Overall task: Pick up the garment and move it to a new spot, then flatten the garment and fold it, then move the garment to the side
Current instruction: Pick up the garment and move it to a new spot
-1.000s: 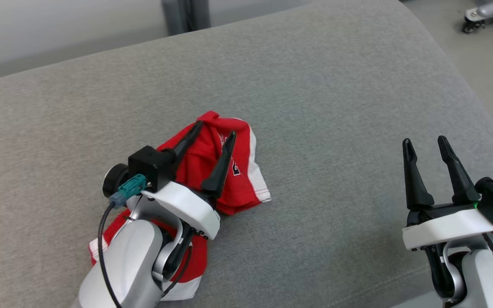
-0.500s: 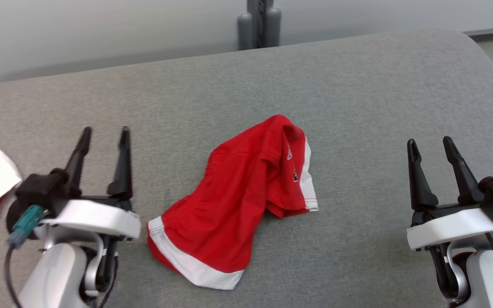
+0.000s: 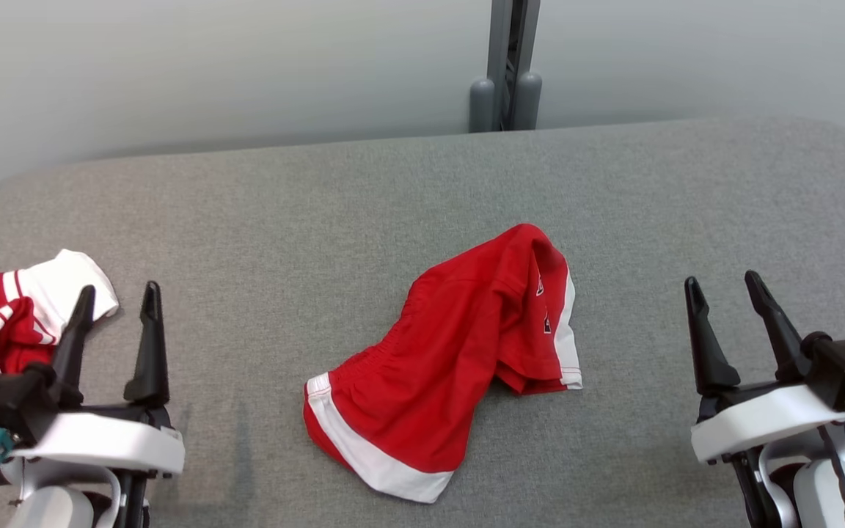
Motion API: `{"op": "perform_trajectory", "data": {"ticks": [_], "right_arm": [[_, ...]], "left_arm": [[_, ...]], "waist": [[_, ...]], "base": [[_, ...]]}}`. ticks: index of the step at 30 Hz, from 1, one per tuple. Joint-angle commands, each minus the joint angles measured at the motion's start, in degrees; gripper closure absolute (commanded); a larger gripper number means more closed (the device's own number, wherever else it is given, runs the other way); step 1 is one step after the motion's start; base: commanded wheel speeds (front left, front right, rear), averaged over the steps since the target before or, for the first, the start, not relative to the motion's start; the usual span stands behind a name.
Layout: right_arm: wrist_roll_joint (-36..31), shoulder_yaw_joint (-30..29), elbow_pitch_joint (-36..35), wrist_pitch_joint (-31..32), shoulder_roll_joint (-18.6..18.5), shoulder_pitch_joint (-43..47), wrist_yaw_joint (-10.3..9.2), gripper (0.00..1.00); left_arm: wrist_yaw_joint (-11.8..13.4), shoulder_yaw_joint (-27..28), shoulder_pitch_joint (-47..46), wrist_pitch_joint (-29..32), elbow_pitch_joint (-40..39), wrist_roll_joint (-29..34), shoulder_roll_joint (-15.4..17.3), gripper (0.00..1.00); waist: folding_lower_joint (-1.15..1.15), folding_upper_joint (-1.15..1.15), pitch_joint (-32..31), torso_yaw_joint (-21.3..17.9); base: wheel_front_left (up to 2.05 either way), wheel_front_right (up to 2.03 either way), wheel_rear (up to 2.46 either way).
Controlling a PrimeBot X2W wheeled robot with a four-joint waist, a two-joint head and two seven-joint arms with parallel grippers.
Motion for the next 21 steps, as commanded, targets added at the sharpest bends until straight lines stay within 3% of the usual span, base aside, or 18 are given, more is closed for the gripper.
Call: {"op": "perform_trajectory", "data": {"ticks": [1,21], "right_arm": [[-0.35,-0.07,-0.37,0.36,-0.28,0.61,-0.02,0.0],[-0.67,0.48,-6.33,4.43,-0.27,9.16,-0.02,0.0]], "left_arm": [[-0.19,-0.1,0.8,-0.02,-0.28,0.44,0.3,0.0],[1.08,-3.97,8.82,4.66,-7.62,1.27,2.16,0.0]], "waist": [[0.0,0.0,-0.85,0.31],[0.0,0.0,-5.56,0.35]], "base": [[0.0,0.0,0.0],[0.0,0.0,0.0]]}}
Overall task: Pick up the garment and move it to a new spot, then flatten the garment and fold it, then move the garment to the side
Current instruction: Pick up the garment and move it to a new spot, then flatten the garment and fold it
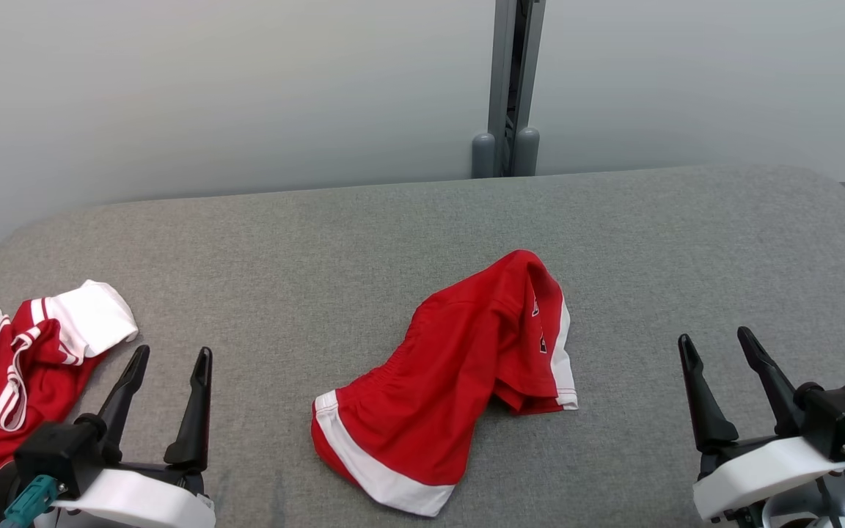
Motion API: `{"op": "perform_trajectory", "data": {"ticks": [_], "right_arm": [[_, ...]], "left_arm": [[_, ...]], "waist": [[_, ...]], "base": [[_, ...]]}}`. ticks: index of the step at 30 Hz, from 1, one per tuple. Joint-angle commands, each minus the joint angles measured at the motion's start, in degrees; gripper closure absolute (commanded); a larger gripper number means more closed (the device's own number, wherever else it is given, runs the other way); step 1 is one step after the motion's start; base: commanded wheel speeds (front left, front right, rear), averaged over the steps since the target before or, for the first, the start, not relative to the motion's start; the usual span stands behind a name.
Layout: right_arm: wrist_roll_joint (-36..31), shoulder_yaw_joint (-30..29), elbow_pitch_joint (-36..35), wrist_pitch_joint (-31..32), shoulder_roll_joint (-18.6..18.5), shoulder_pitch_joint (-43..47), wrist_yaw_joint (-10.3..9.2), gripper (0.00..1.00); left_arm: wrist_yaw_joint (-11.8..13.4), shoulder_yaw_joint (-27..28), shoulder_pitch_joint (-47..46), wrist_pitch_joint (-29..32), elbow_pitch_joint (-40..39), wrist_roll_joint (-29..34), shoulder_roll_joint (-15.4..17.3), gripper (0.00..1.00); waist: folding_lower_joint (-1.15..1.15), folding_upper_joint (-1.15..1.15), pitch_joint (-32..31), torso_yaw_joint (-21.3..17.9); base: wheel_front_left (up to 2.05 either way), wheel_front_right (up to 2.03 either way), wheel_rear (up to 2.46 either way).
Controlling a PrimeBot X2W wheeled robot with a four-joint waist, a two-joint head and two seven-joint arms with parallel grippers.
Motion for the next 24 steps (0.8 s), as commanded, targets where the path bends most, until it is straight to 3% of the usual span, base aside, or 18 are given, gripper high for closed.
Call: {"op": "perform_trajectory", "data": {"ticks": [1,24], "right_arm": [[0.07,0.09,-0.27,0.34,-0.27,0.65,-0.02,0.0],[0.48,2.86,1.37,1.02,-0.26,0.37,-0.02,0.0]], "left_arm": [[0.46,0.36,0.67,0.09,-0.32,-0.11,0.37,0.0],[1.66,-0.38,-0.94,0.79,-1.33,0.11,0.44,0.0]], "waist": [[0.0,0.0,0.08,-0.14],[0.0,0.0,1.05,0.97]], "base": [[0.0,0.0,0.0],[0.0,0.0,0.0]]}}
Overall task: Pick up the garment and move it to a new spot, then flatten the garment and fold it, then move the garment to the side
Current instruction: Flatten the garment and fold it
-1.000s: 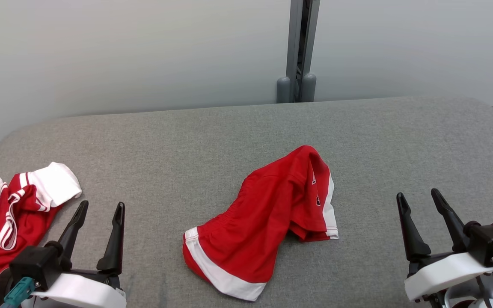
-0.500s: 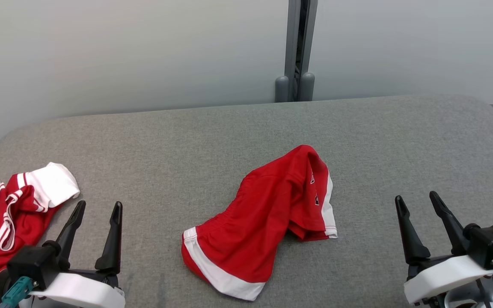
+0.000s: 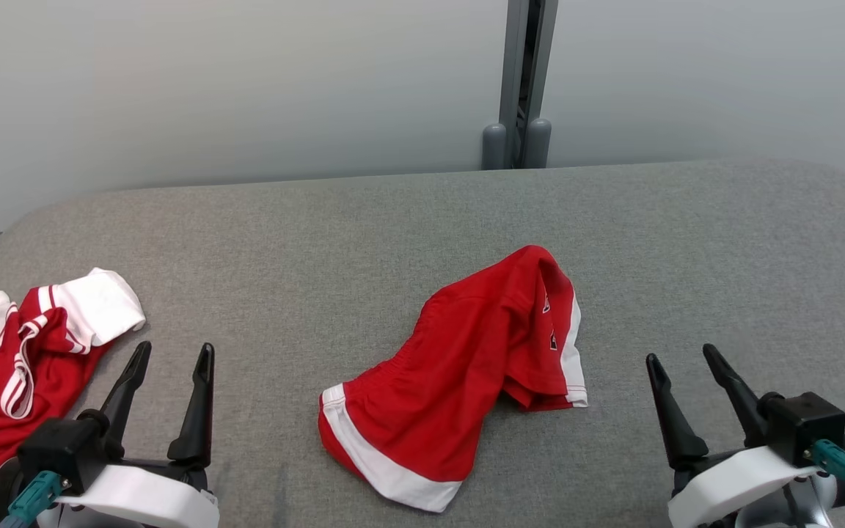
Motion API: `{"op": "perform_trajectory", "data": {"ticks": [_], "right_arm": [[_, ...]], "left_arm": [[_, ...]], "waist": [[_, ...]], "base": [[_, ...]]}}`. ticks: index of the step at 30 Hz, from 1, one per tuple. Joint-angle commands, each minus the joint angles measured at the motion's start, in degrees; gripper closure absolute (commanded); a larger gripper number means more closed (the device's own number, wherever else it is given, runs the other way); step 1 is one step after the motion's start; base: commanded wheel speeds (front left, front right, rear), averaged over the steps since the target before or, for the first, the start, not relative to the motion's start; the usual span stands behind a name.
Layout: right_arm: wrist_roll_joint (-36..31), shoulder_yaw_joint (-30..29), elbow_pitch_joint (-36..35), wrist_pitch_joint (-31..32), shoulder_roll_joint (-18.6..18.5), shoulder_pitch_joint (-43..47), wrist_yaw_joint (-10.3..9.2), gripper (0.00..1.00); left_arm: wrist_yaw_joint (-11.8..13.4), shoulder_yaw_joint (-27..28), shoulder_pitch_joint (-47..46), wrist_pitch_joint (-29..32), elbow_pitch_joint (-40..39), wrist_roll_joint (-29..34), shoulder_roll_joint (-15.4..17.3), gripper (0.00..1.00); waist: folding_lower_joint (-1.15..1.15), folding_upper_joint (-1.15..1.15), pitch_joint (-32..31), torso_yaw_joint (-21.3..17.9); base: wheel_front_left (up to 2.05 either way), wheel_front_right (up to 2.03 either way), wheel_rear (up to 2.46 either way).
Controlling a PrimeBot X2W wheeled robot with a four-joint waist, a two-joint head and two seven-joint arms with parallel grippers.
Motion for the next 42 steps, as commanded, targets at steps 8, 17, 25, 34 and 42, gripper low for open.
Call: {"op": "perform_trajectory", "data": {"ticks": [8,17,25,34,42], "right_arm": [[-0.35,5.59,6.19,0.24,-0.26,-2.99,-0.02,0.0],[1.82,12.09,18.44,-2.67,-0.28,-11.2,-0.02,0.0],[2.86,12.31,26.82,-4.14,-0.27,-16.5,-0.02,1.0],[0.79,10.58,24.27,-6.15,-2.86,-20.28,-0.02,1.0],[-1.46,10.55,12.45,-3.45,-7.61,-27.13,-0.02,1.0]], "left_arm": [[0.26,-0.5,-3.24,-0.05,-0.57,0.45,-0.4,0.0],[-0.86,-1.64,-7.28,-1.45,1.03,0.92,-1.58,0.0],[-1.64,-2.42,-8.88,-2.38,2.97,0.62,-2.2,0.0],[-1.65,-2.09,-9.27,-3.41,4.43,0.26,-2.24,0.0],[-1.52,-1.85,-9.36,-3.88,5.07,0.03,-1.84,0.0]], "waist": [[0.0,0.0,3.66,1.6],[0.0,0.0,8.03,3.71],[0.0,0.0,8.98,4.35],[0.0,0.0,8.43,3.54],[0.0,0.0,7.46,1.23]], "base": [[0.0,0.0,0.0],[0.0,0.0,0.0],[0.0,0.0,0.0],[0.0,0.0,0.0],[0.0,0.0,0.0]]}}
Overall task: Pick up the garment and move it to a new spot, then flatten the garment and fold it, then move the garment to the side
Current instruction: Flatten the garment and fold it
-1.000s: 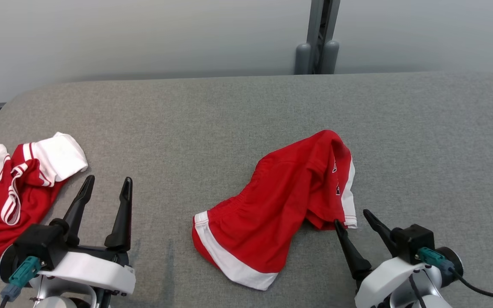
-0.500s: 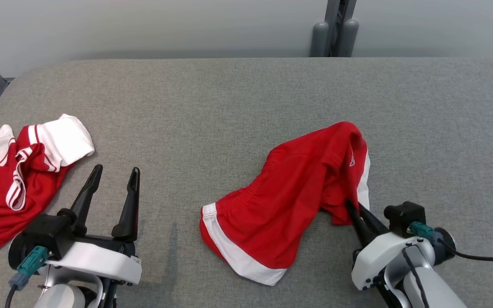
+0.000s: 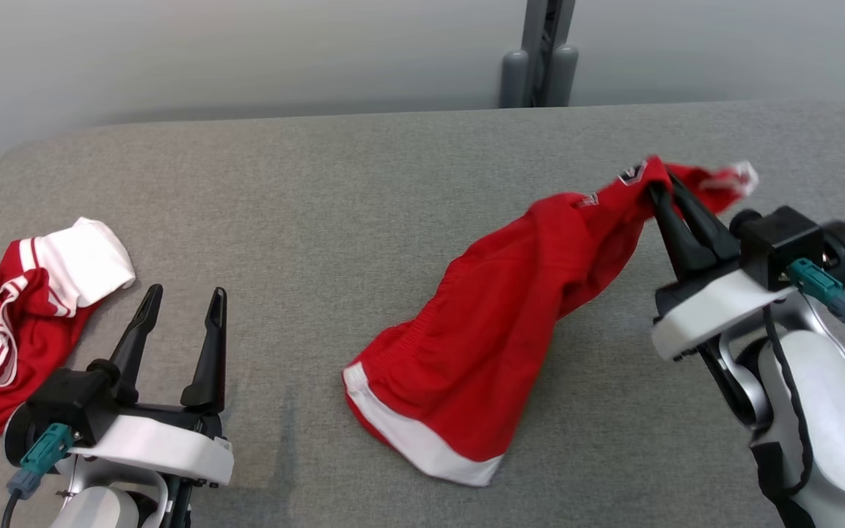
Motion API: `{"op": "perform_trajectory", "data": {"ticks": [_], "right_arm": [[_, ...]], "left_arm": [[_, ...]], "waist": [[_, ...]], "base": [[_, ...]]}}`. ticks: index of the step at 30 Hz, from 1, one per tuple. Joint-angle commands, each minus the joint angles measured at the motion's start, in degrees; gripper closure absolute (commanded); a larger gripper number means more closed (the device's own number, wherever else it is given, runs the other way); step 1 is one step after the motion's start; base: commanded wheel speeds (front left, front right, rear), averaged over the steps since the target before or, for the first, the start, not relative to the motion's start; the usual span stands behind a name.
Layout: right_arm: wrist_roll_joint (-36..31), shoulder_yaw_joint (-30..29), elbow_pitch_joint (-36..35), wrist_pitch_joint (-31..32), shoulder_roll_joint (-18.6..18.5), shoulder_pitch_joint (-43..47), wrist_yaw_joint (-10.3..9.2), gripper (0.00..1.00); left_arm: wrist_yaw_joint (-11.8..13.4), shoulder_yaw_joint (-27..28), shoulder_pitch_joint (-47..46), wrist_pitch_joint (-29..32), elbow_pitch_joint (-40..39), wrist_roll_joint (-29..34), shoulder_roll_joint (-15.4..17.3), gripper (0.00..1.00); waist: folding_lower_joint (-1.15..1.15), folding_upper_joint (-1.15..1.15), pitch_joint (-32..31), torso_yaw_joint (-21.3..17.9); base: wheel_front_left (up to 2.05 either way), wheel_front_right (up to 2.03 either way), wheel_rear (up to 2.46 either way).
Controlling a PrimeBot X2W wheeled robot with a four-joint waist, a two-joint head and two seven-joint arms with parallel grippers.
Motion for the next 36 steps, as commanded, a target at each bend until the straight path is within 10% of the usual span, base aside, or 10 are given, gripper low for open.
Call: {"op": "perform_trajectory", "data": {"ticks": [1,12,27,29,30,36], "right_arm": [[-0.35,0.51,-0.9,0.0,-0.22,-0.45,-0.02,1.0],[3.69,17.94,-10.57,8.21,-2.5,13.46,-0.03,1.0],[3.78,10.86,3.26,4.94,0.61,21.36,-0.03,1.0],[3.6,9.73,3.49,4.08,1.32,21.24,-0.03,0.53],[3.48,9.33,3.48,3.83,1.74,21.42,-0.03,0.0],[3.42,5.54,1.07,1.88,3.1,24.0,-0.03,0.0]], "left_arm": [[0.11,0.2,-0.74,-0.25,0.03,-0.11,0.25,0.0],[0.06,-0.11,-1.08,-0.24,-0.07,-0.65,0.37,0.0],[-0.4,-0.87,-1.56,-0.91,1.68,-0.91,-0.05,0.0],[-0.34,-1.03,-1.58,-1.01,1.77,-0.89,-0.16,0.0],[-0.27,-1.11,-1.51,-1.04,1.8,-0.88,-0.22,0.0],[0.46,-1.21,-0.12,-1.22,1.72,-1.02,-0.52,0.0]], "waist": [[0.0,0.0,-0.26,-0.52],[0.0,0.0,0.71,-2.46],[0.0,0.0,1.19,-2.45],[0.0,0.0,0.82,-2.31],[0.0,0.0,0.56,-2.23],[0.0,0.0,-1.17,-1.89]], "base": [[0.0,0.0,0.0],[0.0,0.0,0.0],[0.0,0.0,0.0],[0.0,0.0,0.0],[0.0,0.0,0.0],[0.0,0.0,0.0]]}}
